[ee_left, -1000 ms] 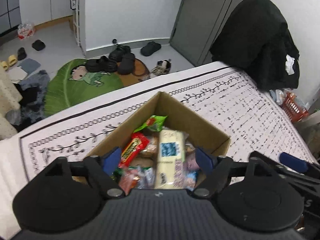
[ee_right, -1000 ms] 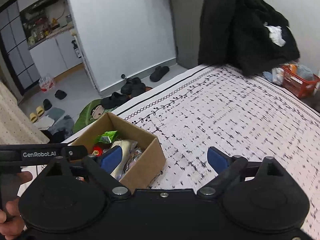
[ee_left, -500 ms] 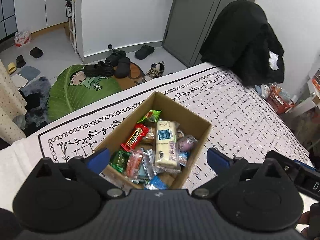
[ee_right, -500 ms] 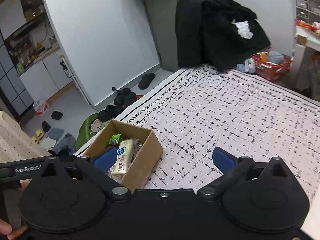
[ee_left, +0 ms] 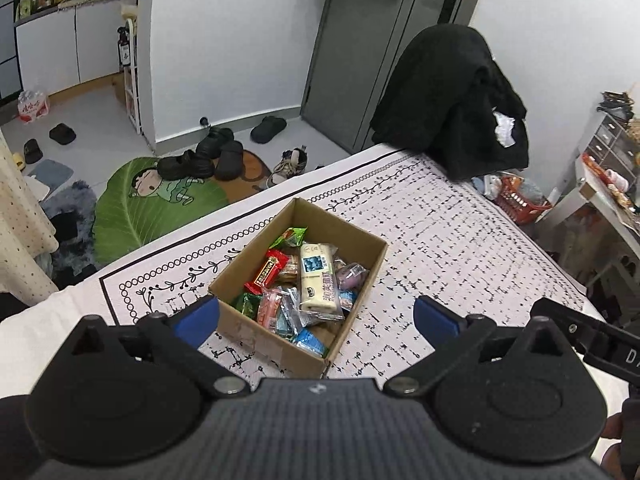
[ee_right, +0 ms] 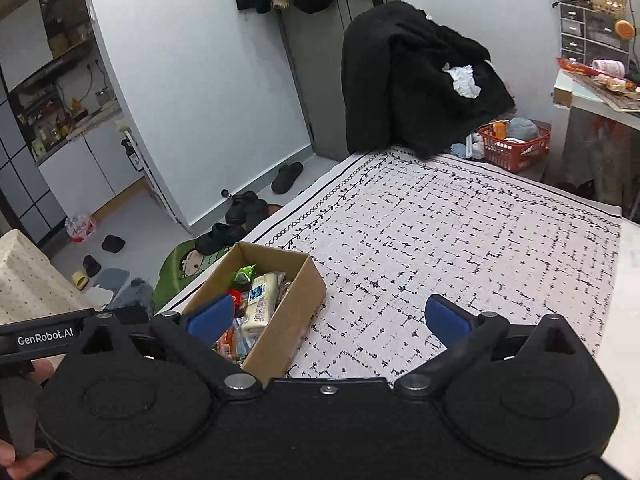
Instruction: Organize snacks
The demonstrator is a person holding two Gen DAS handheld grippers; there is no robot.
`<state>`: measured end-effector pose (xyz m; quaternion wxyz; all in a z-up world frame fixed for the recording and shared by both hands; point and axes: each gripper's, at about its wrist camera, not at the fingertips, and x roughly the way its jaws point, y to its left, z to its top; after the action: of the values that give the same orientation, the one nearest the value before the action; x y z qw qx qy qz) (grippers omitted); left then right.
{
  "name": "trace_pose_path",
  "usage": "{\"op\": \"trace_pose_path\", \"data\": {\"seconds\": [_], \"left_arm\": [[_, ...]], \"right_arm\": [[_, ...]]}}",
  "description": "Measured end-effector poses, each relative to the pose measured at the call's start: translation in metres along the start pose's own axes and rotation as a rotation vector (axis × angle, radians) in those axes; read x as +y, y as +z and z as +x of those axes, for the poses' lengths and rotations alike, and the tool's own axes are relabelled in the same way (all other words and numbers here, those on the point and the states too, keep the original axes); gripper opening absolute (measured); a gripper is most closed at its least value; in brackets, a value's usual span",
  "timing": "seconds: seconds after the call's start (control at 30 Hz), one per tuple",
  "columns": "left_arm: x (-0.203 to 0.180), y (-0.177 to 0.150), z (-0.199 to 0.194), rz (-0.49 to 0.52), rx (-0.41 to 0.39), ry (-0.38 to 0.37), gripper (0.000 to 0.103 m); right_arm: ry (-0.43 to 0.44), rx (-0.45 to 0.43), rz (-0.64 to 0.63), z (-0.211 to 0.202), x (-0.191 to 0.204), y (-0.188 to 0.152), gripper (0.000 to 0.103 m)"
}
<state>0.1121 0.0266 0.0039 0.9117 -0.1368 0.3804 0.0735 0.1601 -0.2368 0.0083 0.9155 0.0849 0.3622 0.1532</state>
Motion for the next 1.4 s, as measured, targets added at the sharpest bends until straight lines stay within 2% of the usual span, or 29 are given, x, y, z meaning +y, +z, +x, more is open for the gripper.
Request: {"op": "trace_pose_path", "data": {"seconds": [0.63,1.07,1.4], "left_arm": [[-0.01,-0.033,-0.086,0.109,-0.082,-0.062,0.103],[-0.001,-0.061,-0.121,0.164,-0.114,-0.086,0.103],[0.004,-0.077,-0.139,0.22,-0.127,-0.107,0.103]], "right_arm": [[-0.024,-0.099,-0.003,-0.088,0.002,-0.03,0.103],[-0.043,-0.135,-0.026,-0.127,0.003,-0.06,0.103],[-0.051,-0.147,-0.031,-0.143,0.005,-0.069,0.103]]}}
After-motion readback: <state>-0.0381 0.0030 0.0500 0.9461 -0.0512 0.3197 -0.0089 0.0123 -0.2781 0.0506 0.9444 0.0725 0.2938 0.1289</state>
